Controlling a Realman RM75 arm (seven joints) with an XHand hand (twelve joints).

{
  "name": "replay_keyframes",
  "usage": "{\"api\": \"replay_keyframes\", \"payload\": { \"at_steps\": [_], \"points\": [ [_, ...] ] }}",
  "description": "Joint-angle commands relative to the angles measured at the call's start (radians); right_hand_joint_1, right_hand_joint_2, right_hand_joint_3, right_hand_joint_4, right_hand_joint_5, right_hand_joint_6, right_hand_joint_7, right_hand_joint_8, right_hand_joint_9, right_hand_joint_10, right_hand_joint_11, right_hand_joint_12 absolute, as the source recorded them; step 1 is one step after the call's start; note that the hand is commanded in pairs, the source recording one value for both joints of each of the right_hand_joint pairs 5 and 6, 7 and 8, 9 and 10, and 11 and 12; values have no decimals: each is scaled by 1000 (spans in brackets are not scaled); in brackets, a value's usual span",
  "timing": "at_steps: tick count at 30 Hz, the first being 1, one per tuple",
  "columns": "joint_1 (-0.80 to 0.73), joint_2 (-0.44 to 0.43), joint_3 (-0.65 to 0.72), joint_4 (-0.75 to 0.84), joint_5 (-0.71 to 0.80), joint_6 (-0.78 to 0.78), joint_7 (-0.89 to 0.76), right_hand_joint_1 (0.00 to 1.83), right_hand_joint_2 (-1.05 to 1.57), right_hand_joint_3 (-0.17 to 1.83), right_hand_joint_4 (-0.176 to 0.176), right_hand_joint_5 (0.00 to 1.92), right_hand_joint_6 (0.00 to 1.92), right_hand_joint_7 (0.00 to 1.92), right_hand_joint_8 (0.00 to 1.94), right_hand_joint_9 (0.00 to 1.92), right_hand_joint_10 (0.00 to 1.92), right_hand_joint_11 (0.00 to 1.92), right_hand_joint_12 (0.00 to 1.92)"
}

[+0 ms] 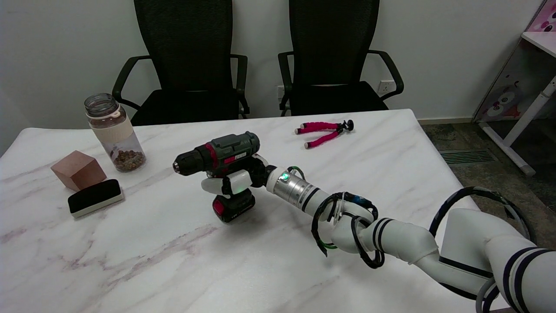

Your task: Pick up the power screwdriver.

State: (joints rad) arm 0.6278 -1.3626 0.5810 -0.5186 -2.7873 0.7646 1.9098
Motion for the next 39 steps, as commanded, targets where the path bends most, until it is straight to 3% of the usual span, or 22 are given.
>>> {"api": "replay_keyframes", "payload": {
  "at_steps": [1,9,15,27,39],
  "points": [
    [11,-3,-3,-14,-8,-29,-12,1170,603,1008,-31,1519,1519,1519,1519,1649,1649,1698,1698],
    [23,-5,2,-31,-6,-31,-14,1146,666,987,-20,1595,1595,1595,1595,1700,1700,1720,1720],
    [29,4,2,-77,-4,-72,-15,1098,854,822,10,1768,1768,1768,1768,1793,1793,1787,1787],
    [57,2,34,-137,0,-135,-28,1058,1069,748,32,1918,1918,1918,1918,1876,1876,1842,1842],
    [81,46,115,-271,2,-185,-38,1037,1234,675,35,1920,1920,1920,1920,1920,1920,1920,1920]
  ]
}}
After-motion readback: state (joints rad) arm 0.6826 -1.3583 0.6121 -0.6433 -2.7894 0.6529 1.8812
